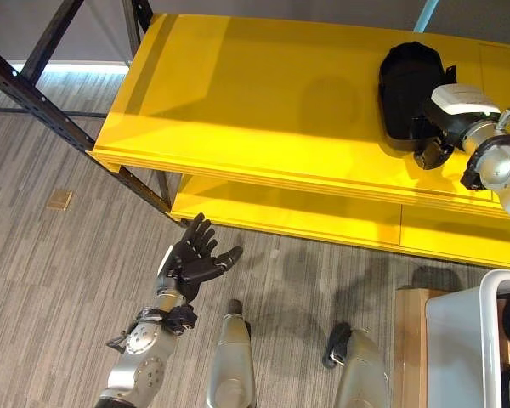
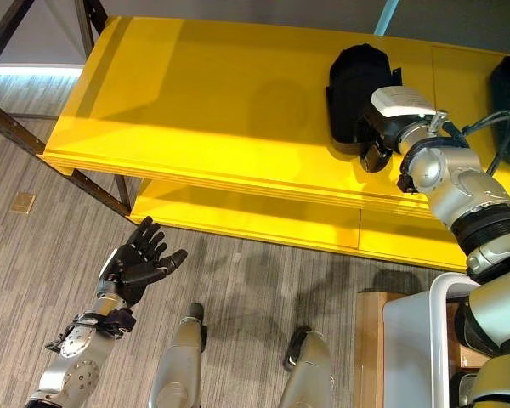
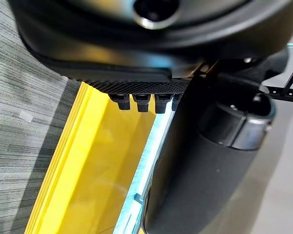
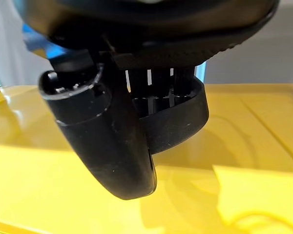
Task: Move parts from the plastic box to the shelf.
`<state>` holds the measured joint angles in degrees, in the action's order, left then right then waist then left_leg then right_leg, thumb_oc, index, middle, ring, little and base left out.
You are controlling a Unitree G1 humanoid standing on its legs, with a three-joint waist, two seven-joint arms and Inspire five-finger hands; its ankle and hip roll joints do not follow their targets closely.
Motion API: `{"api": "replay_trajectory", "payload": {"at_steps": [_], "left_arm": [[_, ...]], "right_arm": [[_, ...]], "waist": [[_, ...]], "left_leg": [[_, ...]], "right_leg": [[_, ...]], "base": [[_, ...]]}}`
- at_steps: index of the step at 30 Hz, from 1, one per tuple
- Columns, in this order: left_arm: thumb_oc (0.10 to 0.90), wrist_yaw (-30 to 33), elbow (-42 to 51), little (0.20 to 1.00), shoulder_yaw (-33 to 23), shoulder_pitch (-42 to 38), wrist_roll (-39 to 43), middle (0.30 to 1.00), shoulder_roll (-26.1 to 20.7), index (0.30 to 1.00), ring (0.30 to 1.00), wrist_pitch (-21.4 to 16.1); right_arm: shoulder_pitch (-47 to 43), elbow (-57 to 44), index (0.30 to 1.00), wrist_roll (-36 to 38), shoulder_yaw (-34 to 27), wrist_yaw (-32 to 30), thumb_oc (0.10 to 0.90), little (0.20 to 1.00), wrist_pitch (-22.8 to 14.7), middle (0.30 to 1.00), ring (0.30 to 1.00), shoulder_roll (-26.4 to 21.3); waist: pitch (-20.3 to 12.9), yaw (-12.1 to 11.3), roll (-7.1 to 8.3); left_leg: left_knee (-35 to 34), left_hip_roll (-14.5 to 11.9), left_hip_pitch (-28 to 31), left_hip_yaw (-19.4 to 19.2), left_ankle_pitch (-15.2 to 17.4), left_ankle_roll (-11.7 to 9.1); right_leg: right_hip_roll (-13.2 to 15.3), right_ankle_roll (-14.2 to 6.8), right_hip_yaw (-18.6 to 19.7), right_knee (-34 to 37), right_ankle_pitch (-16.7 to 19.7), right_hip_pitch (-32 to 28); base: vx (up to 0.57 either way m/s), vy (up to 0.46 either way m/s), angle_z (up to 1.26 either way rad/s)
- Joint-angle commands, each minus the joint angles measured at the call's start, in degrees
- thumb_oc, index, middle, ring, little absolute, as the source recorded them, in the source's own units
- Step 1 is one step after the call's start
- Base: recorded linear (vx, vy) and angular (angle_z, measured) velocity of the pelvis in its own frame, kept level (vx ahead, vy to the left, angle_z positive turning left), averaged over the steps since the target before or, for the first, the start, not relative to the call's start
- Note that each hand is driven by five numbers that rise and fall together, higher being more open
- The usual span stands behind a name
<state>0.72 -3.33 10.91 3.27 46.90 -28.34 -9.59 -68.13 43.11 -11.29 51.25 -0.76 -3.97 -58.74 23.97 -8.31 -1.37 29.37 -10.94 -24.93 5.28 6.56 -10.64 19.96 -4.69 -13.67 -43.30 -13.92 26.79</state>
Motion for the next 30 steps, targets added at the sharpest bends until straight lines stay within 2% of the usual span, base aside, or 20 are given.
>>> {"api": "replay_trajectory", "payload": {"at_steps": [1,18,30], "left_arm": [[0.900,-0.67,7.35,1.000,-0.14,-2.36,0.16,1.000,-2.73,1.000,1.000,-6.94],[0.900,-0.08,7.34,1.000,0.42,-3.59,0.16,1.000,-2.72,1.000,1.000,-7.58],[0.900,0.31,7.09,1.000,0.43,-3.58,0.34,1.000,-2.86,1.000,1.000,-7.65]], "right_arm": [[-13.57,0.44,0.300,-1.32,0.23,-6.65,0.400,0.300,-1.19,0.300,0.300,0.19],[-16.25,8.36,0.300,-1.01,0.01,-9.29,0.400,0.300,-0.07,0.300,0.300,2.16],[-15.89,13.79,0.300,-1.41,-0.71,-10.73,0.400,0.300,0.55,0.300,0.300,2.73]], "waist": [[-3.61,-0.96,0.52],[-2.69,-2.11,-0.28],[-2.21,-1.59,-0.63]], "left_leg": [[0.51,-2.99,-1.90,-1.03,-1.16,1.35],[0.56,-1.34,-3.65,0.30,-1.26,1.87],[0.73,-1.31,-3.44,0.20,-1.01,1.92]], "right_leg": [[0.93,-1.52,0.50,2.47,-1.55,-6.18],[1.96,-1.45,-0.09,1.42,-2.16,-5.37],[1.96,-1.46,0.76,0.92,-2.41,-4.71]], "base": [[0.00,-0.013,0.08],[0.02,0.000,0.07],[0.00,0.000,0.00]]}}
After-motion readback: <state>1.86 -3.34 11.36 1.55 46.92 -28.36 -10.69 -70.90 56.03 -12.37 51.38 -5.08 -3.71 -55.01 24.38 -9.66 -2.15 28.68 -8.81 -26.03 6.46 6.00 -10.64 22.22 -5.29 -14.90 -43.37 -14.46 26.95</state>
